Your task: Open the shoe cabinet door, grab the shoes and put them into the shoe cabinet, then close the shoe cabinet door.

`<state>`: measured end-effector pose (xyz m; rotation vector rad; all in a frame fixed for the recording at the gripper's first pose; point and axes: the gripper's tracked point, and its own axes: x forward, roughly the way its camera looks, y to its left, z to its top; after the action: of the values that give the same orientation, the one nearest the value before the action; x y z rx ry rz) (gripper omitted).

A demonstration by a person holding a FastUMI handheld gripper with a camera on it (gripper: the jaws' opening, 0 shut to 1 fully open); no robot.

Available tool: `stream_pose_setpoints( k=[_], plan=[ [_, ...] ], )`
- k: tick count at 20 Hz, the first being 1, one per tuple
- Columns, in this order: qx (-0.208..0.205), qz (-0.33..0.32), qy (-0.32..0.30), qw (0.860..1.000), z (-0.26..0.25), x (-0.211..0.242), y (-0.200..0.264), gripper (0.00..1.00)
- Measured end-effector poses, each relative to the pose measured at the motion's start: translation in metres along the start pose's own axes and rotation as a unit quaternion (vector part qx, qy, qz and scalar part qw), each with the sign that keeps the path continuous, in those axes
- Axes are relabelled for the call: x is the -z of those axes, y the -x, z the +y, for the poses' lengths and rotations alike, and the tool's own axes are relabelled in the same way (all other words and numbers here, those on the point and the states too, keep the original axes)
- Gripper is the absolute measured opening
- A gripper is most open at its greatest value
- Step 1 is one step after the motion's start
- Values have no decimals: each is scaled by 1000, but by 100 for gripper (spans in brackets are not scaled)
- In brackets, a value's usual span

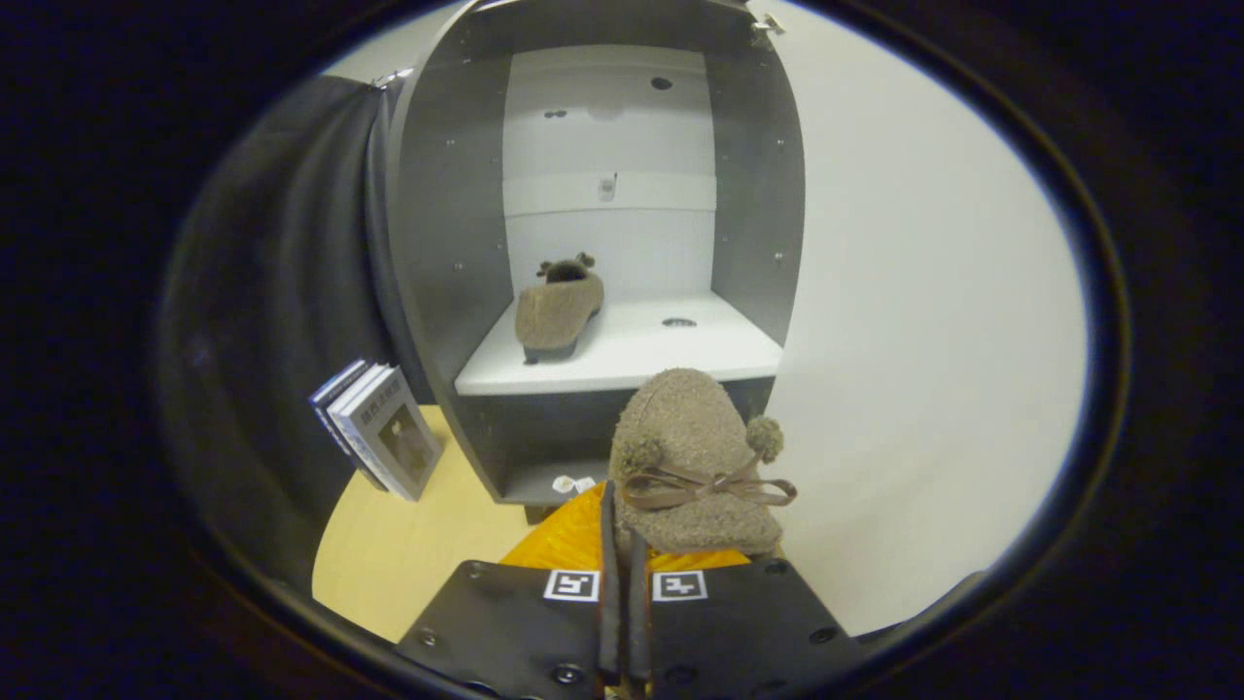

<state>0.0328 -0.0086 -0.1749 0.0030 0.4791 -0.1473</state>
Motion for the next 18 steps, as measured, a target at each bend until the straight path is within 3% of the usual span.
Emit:
stream_pose_setpoints(
  k=[8,18],
  plan=[
    [-15,-36,14,999,-12,-92,-81,6],
    [-23,-13,25,999,-15,-133,-221,6]
  ],
)
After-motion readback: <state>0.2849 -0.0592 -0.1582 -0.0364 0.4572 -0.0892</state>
